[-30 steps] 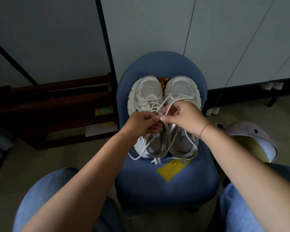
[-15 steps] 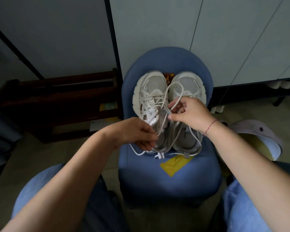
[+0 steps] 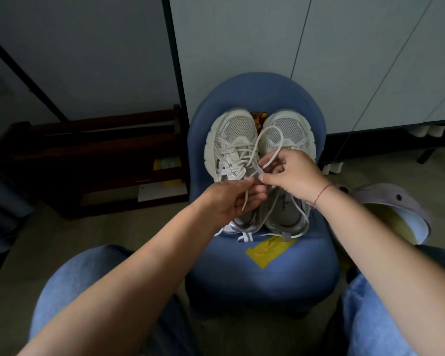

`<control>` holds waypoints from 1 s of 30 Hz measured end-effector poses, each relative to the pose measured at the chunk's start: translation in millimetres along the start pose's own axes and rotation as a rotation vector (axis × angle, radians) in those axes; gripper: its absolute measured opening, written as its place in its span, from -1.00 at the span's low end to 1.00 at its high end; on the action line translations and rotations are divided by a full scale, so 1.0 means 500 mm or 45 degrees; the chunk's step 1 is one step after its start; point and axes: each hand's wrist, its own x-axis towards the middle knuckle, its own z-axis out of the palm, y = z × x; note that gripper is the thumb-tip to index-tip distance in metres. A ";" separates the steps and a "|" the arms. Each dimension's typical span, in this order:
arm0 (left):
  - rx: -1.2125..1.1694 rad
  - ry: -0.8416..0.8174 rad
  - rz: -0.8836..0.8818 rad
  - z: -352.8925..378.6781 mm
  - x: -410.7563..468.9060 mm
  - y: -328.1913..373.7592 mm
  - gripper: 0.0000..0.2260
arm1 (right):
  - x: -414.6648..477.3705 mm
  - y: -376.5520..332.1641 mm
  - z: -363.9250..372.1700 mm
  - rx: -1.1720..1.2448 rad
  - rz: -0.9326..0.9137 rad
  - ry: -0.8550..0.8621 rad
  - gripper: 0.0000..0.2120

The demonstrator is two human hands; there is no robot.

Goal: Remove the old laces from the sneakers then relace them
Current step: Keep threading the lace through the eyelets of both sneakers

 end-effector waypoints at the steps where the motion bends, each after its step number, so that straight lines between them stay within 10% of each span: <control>1: 0.085 -0.012 0.011 -0.003 -0.002 0.000 -0.81 | 0.000 -0.001 -0.001 0.007 0.002 -0.007 -0.74; 8: 1.062 -0.581 -0.265 -0.032 -0.054 0.014 -0.85 | 0.001 -0.005 -0.005 0.061 0.050 -0.044 -0.76; 20: 0.329 -0.076 0.003 0.010 -0.014 -0.033 -0.76 | -0.001 -0.003 -0.004 0.053 0.044 -0.015 -0.75; 30: 1.115 -0.758 -0.287 -0.016 -0.057 -0.024 -0.79 | 0.004 0.000 -0.005 0.114 0.015 -0.074 -0.73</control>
